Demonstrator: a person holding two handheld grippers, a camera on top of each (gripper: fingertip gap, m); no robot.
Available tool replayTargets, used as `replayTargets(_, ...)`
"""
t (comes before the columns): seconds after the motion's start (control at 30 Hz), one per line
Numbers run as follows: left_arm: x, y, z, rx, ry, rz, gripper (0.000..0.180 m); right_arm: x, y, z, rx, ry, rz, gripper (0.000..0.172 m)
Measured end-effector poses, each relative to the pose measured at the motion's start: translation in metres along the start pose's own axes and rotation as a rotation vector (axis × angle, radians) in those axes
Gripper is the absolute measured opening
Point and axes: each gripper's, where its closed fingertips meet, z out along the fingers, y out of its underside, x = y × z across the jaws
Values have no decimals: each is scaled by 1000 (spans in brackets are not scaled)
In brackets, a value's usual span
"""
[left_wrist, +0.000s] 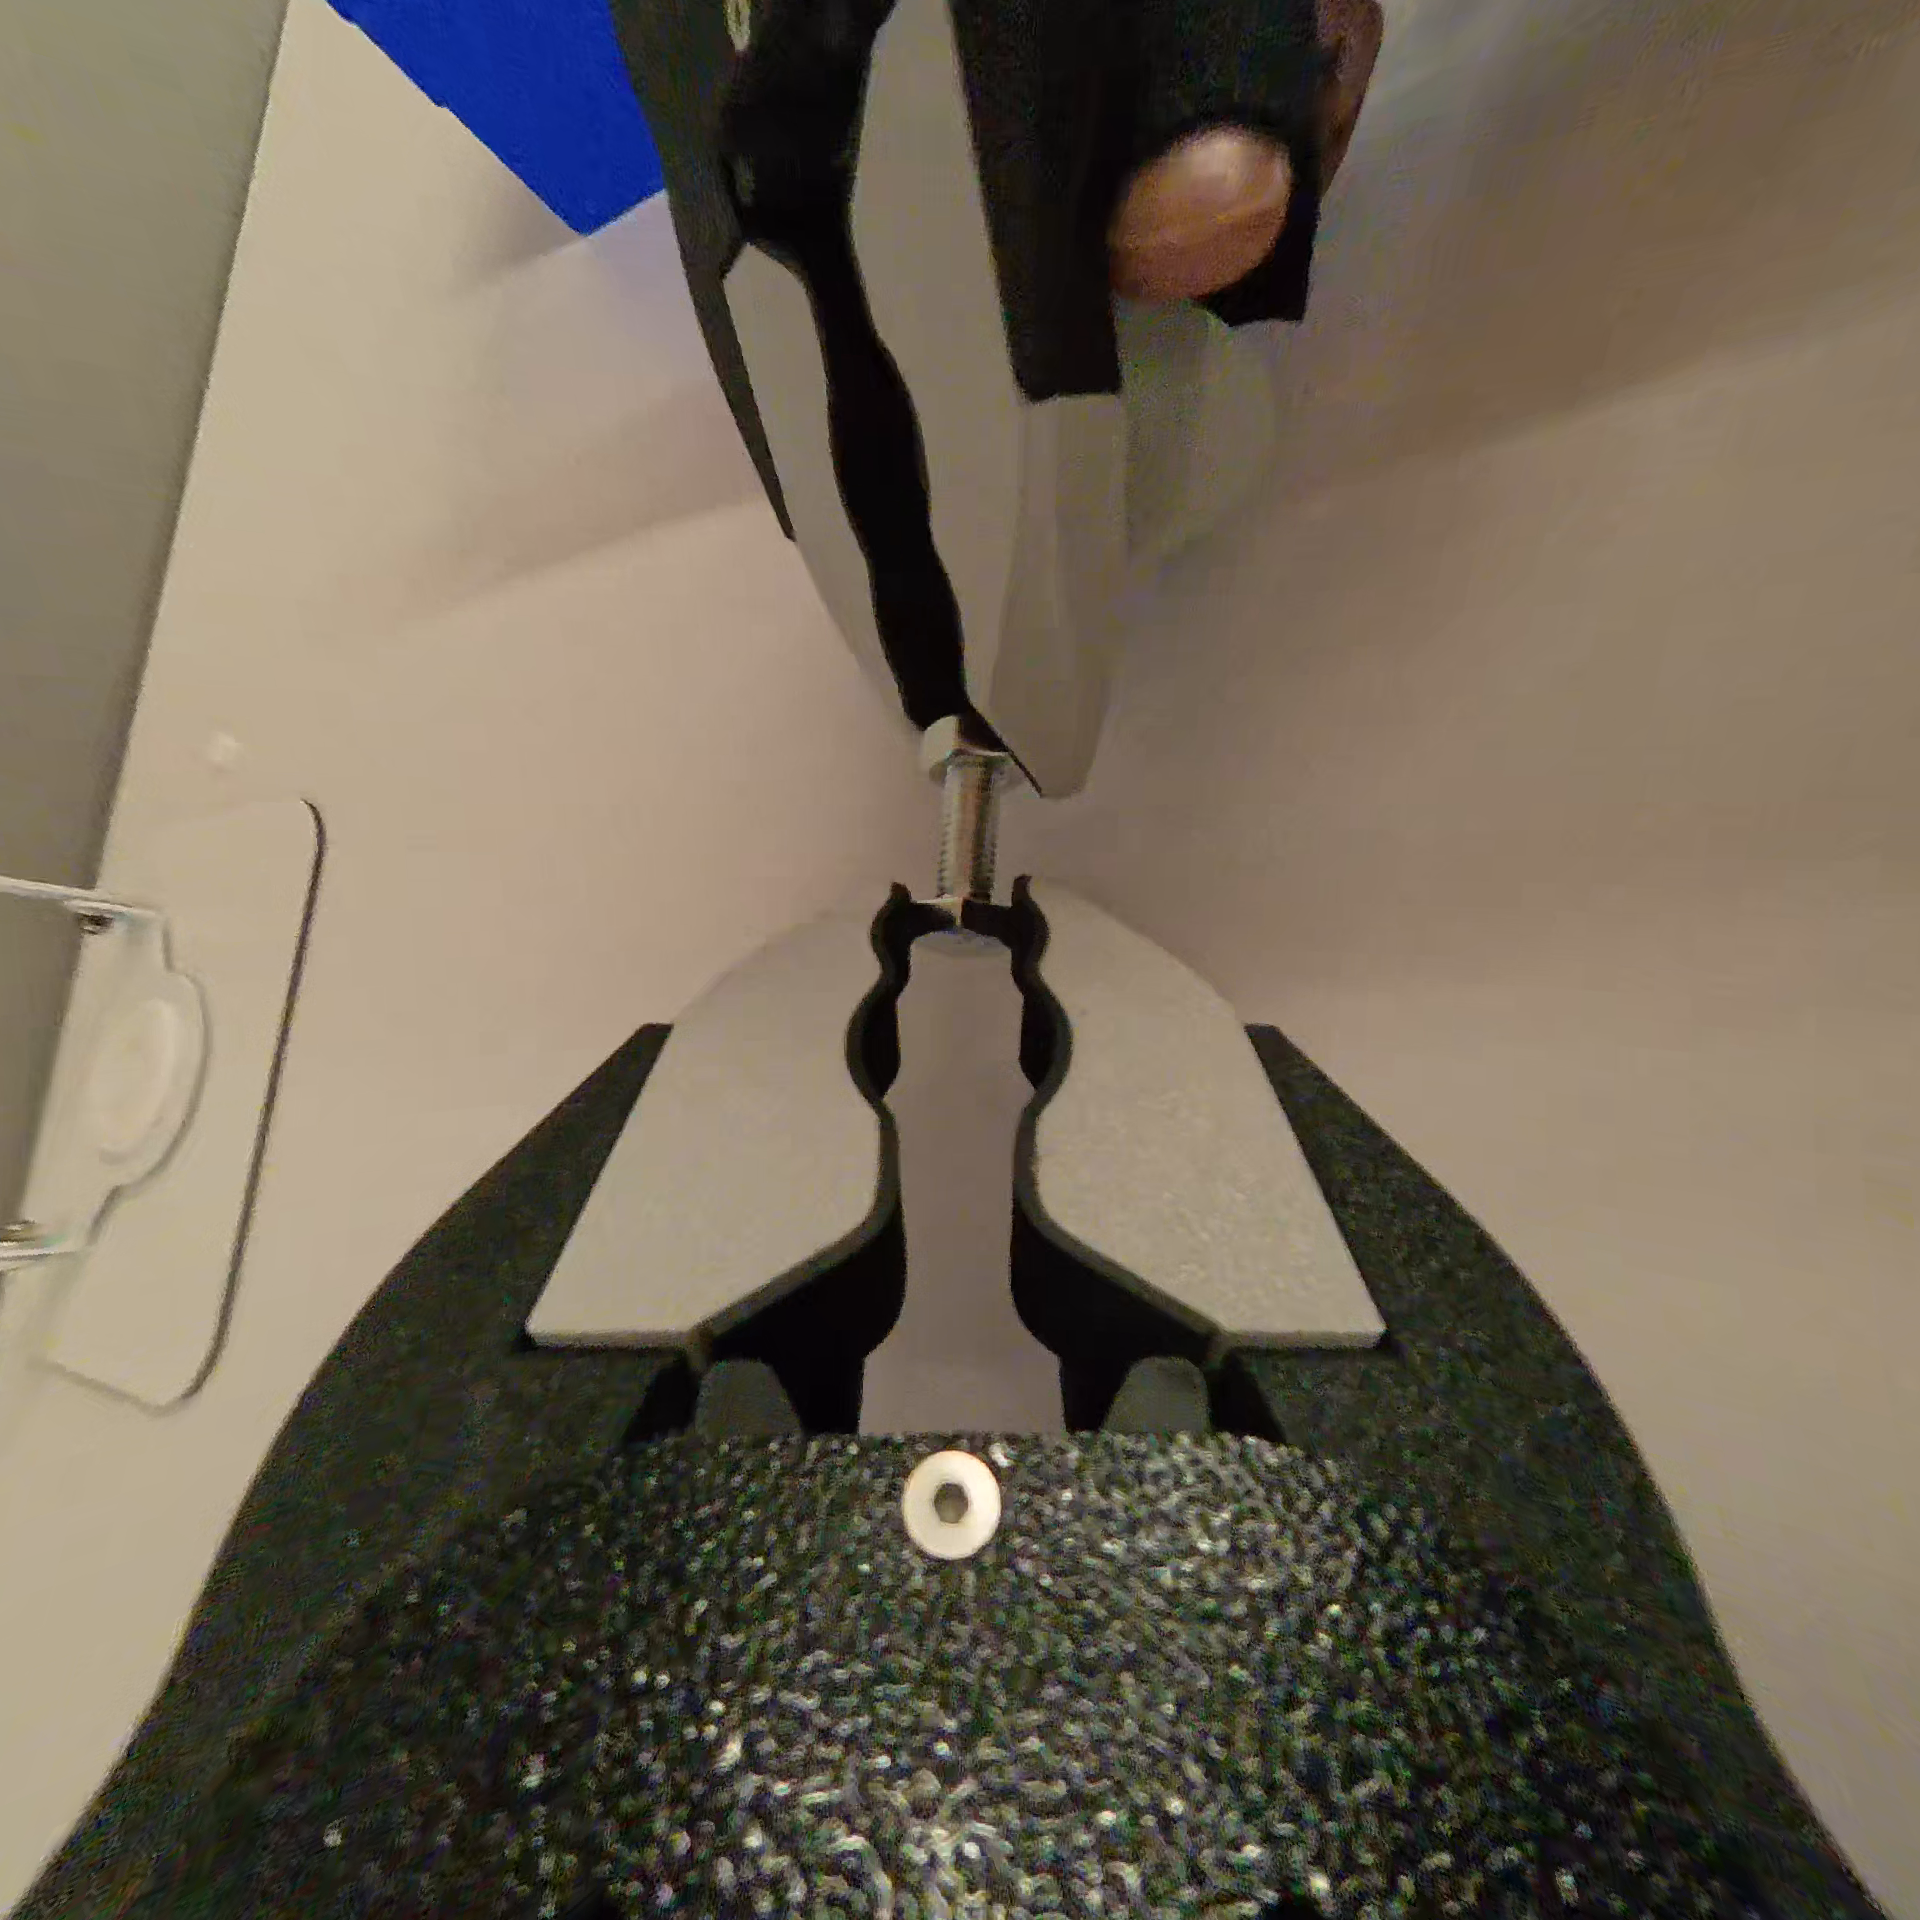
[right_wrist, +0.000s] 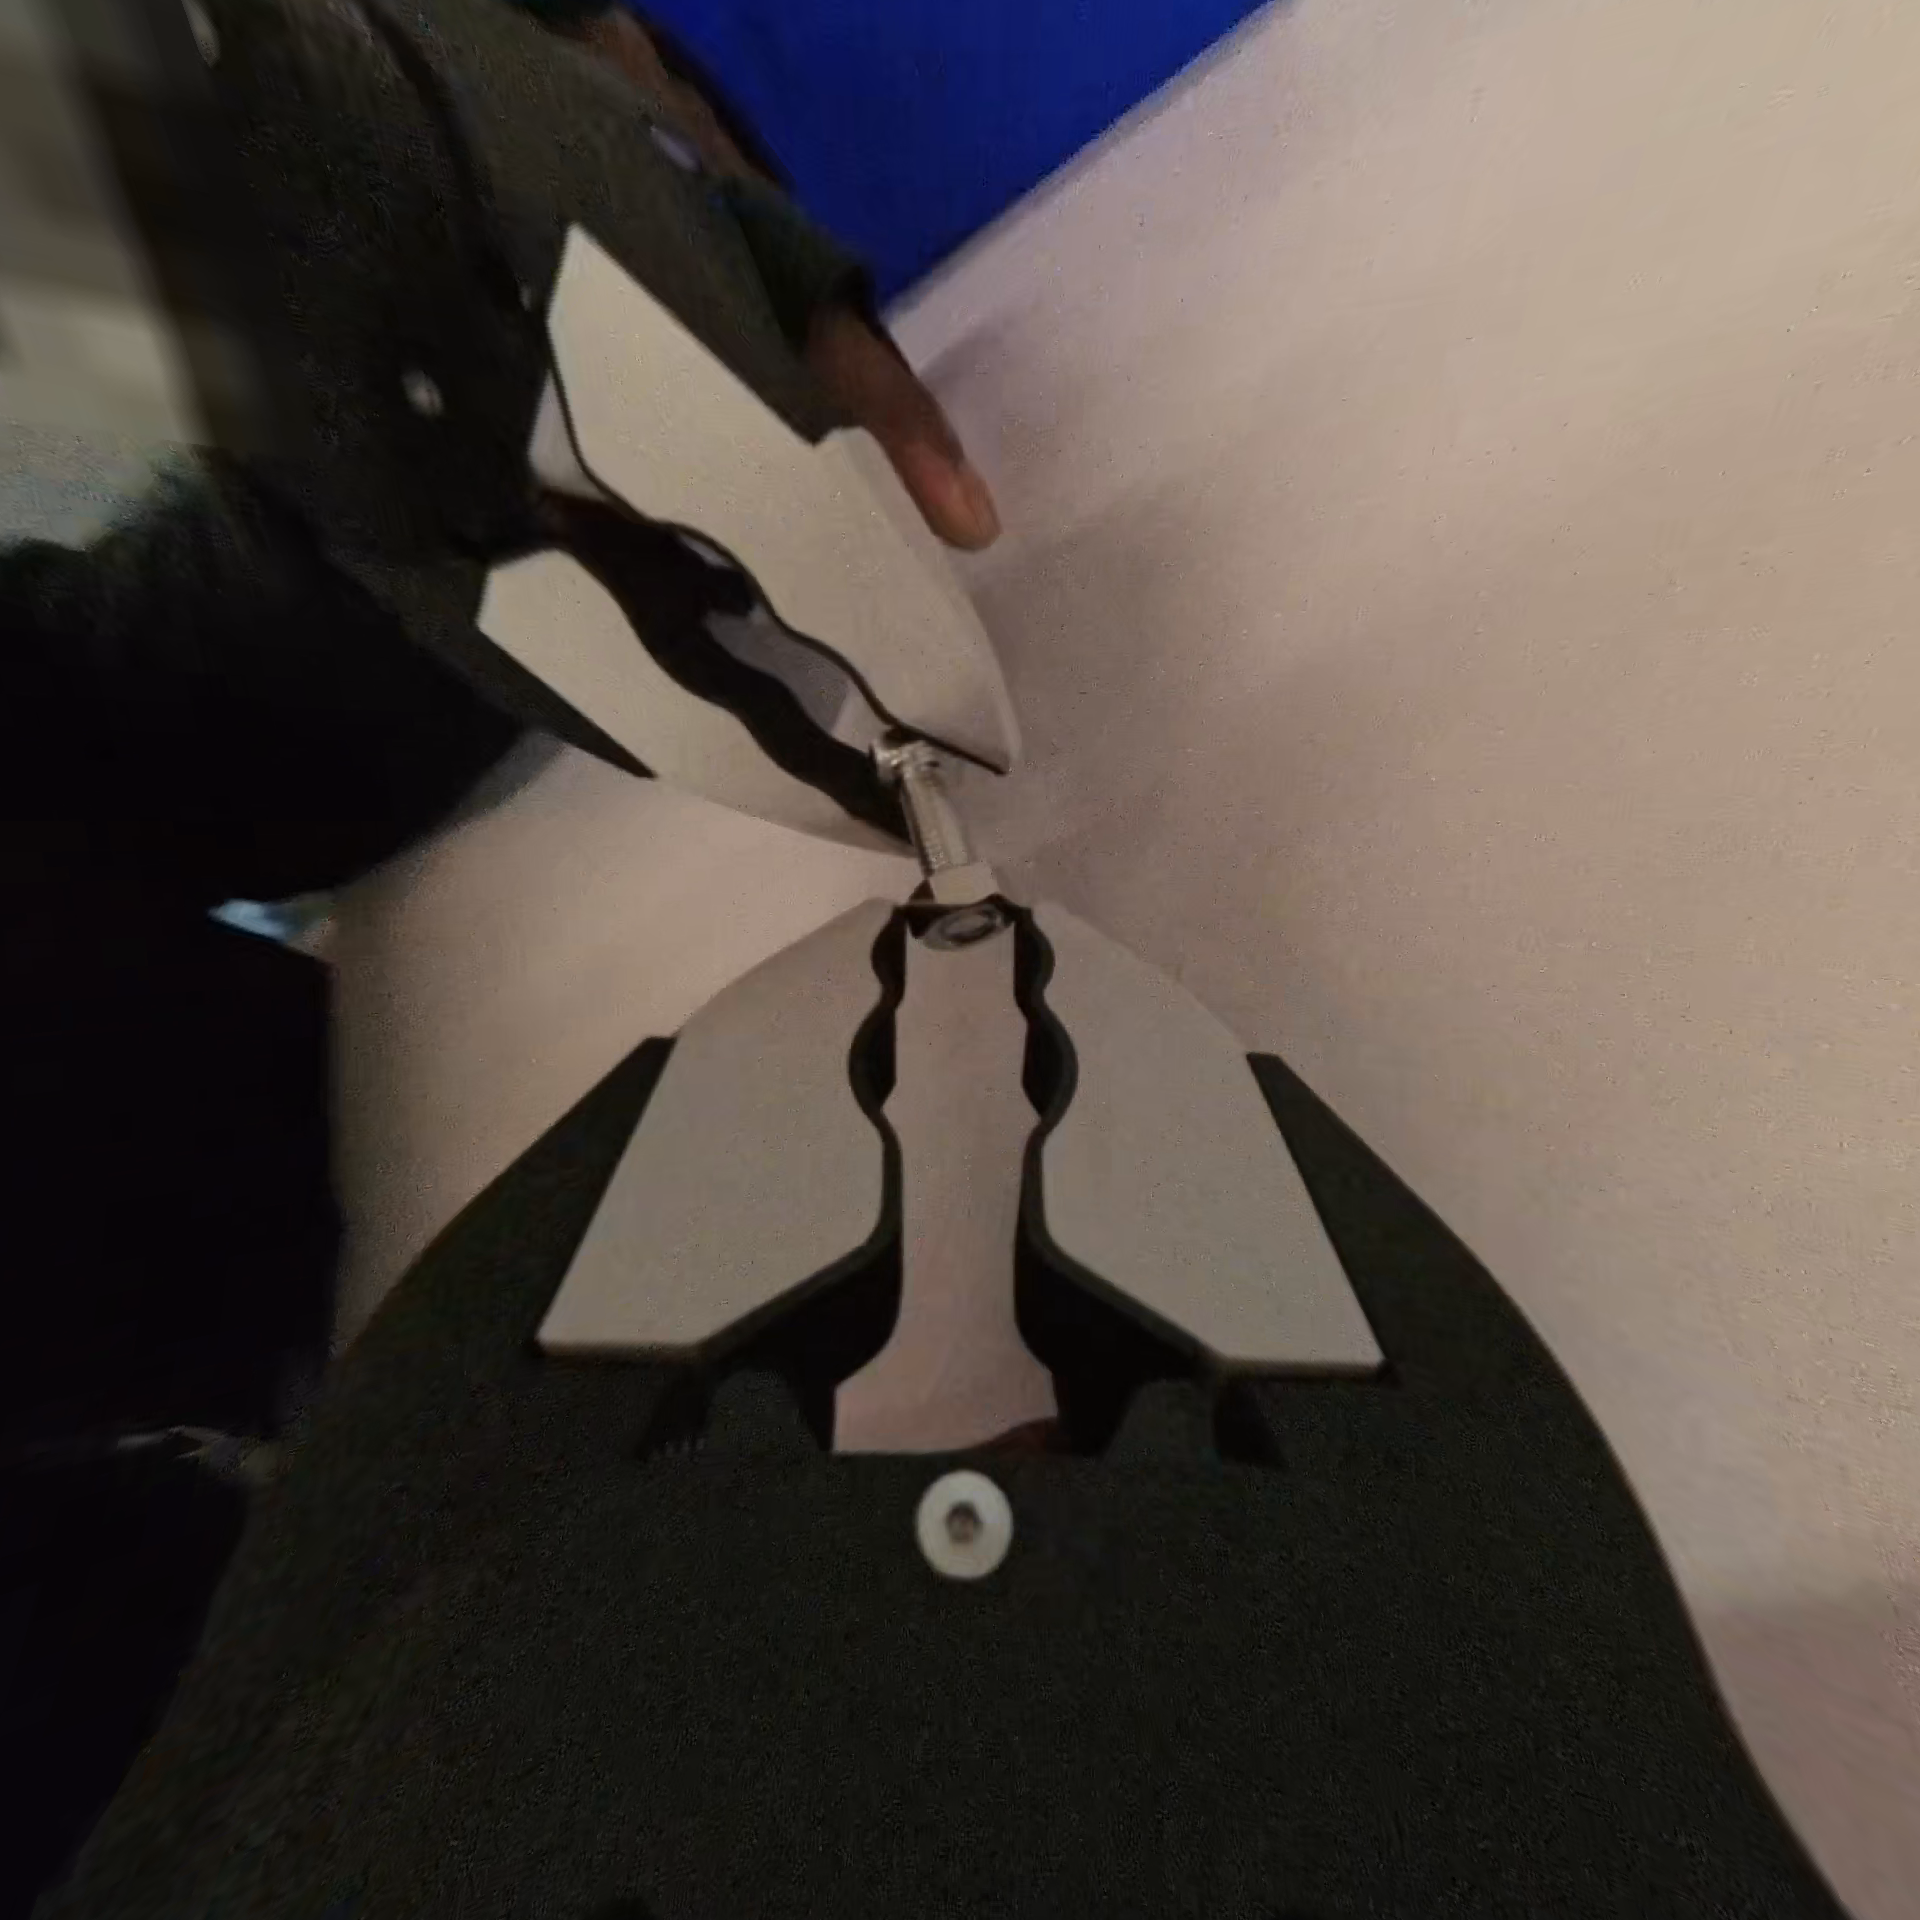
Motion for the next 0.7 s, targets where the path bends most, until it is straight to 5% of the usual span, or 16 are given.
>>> replayTargets(0.1, -3, -2, -2, 52, 43, -142, 18, 3, -7, -5, 65, 3, -95, 30)
replayTargets(0.27, -3, -6, -11, 158, 170, -402, 18, 12, -19, -14, 118, 278, -599, 52)
replayTargets(0.4, 0, -11, -15, 219, 251, -513, 18, 4, -18, -15, 146, 312, -807, 48)
replayTargets(0.7, 16, -21, -18, 258, 398, -587, 17, -15, -18, -12, 237, 272, -961, 18)
